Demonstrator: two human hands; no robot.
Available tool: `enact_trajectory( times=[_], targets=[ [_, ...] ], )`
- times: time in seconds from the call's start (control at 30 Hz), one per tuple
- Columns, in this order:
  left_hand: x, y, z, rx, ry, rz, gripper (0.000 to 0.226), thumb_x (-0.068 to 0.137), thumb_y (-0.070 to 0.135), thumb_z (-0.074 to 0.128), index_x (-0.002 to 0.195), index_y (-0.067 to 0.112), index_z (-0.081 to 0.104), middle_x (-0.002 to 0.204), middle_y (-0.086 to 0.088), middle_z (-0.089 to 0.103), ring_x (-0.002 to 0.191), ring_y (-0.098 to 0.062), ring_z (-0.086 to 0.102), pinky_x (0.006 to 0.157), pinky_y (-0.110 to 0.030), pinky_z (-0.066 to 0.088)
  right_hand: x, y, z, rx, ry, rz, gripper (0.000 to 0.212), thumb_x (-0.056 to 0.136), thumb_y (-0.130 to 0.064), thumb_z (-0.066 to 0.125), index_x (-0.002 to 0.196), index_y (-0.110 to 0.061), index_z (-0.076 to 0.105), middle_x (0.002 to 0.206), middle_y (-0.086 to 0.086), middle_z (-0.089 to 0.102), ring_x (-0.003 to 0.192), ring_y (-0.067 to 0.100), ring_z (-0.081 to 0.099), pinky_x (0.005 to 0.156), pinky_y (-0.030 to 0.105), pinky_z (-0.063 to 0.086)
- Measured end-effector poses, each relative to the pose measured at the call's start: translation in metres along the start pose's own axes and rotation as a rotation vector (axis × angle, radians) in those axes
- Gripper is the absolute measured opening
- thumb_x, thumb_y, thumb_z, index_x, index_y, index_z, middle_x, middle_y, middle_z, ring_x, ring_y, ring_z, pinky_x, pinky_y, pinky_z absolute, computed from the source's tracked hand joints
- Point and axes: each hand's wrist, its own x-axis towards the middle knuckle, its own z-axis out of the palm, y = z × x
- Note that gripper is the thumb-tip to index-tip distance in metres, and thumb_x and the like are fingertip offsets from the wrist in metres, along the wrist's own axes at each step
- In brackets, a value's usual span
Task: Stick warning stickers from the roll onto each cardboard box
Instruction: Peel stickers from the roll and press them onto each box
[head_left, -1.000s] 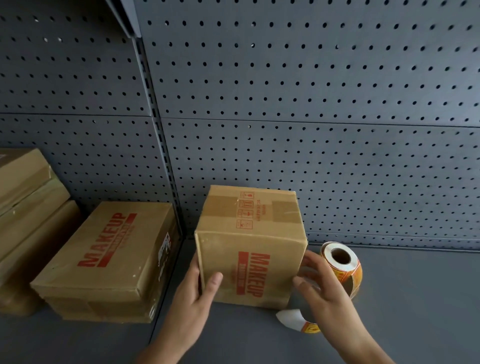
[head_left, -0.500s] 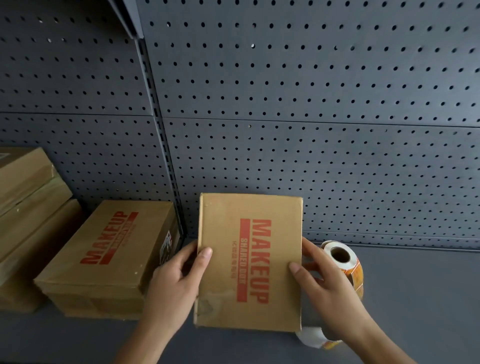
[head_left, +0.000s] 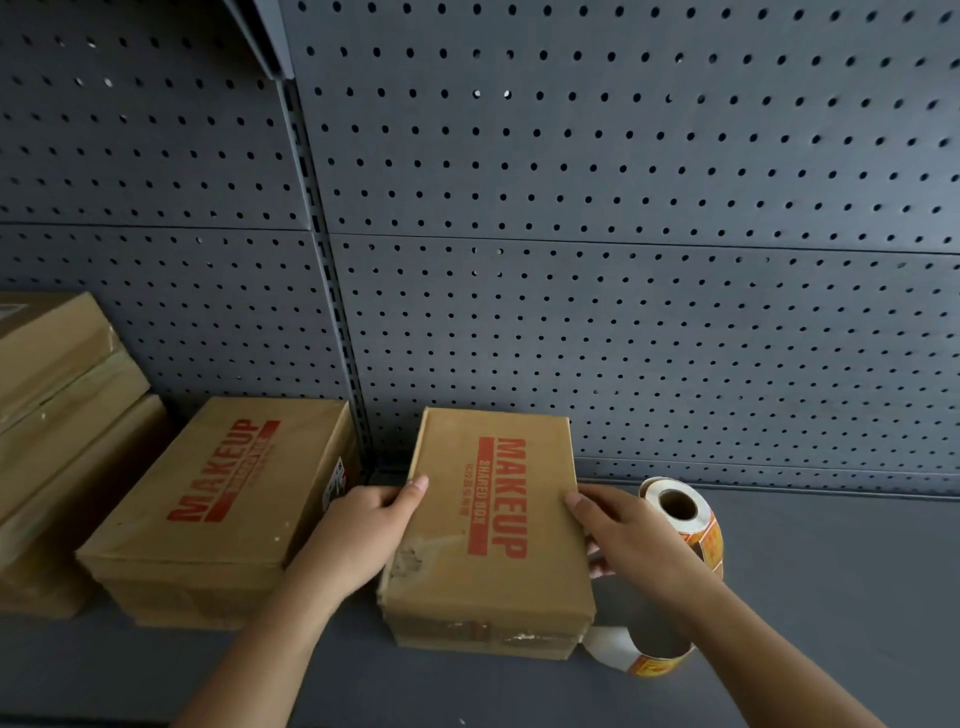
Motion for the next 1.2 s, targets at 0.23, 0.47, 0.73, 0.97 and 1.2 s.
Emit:
enact_trajectory(
  times=[0.23,0.47,0.73,0.97,1.2],
  targets=[
    [0.009,-0.003,0.003,0.080,0.065,-0.034,0.090,0.075,0.093,0.029,0.099,0.017,0.072,0.082,-0.008,0.074,0.076,-0.028,0.071,0.078,-0.048,0.060,0.006,0.002,0.000,-0.059,0.030,-0.029,0.036,0.102,-0.048,0.044,0.126,-0.024,0.057,0.104,-0.001,0.070,0.080,0.015,0.073,0.066,0.029,0.062],
    [-0.015,0.013,0.006,0.119,0.433,0.220,0.048,0.094,0.056,0.052,0.137,0.035,0.046,0.135,0.016,0.058,0.118,-0.012,0.060,0.091,-0.043,0.055,-0.043,0.036,-0.045,-0.298,0.132,-0.234,0.022,0.095,-0.052,0.052,0.112,-0.043,0.064,0.107,-0.021,0.066,0.098,-0.009,0.059,0.080,0.016,0.045],
    [-0.054,0.057,0.042,0.175,0.292,0.669,0.037,0.095,0.043,0.055,0.129,0.028,0.061,0.131,0.019,0.058,0.125,0.004,0.049,0.108,-0.020,0.041,-0.061,0.084,-0.074,-0.970,-0.129,-0.471,0.018,0.090,-0.054,0.061,0.105,-0.046,0.064,0.114,-0.029,0.055,0.125,-0.007,0.041,0.110,0.019,0.037],
    [-0.058,0.084,0.097,0.275,0.036,0.838,0.043,0.099,0.048,0.053,0.138,0.032,0.056,0.143,0.019,0.050,0.136,0.002,0.036,0.115,-0.021,0.027,-0.054,0.074,-0.072,-0.719,0.009,-0.484,0.005,0.095,-0.035,0.061,0.091,-0.038,0.063,0.096,-0.027,0.061,0.103,-0.002,0.057,0.101,0.024,0.044],
    [-0.043,0.116,0.114,0.276,-0.046,0.780,0.020,0.095,0.038,0.063,0.112,0.028,0.067,0.102,0.011,0.069,0.099,-0.011,0.058,0.085,-0.036,0.049,-0.053,0.040,-0.087,-0.467,0.127,-0.396,0.020,0.094,-0.025,0.066,0.088,-0.044,0.066,0.100,-0.022,0.064,0.096,0.007,0.061,0.082,0.011,0.044]
  ],
)
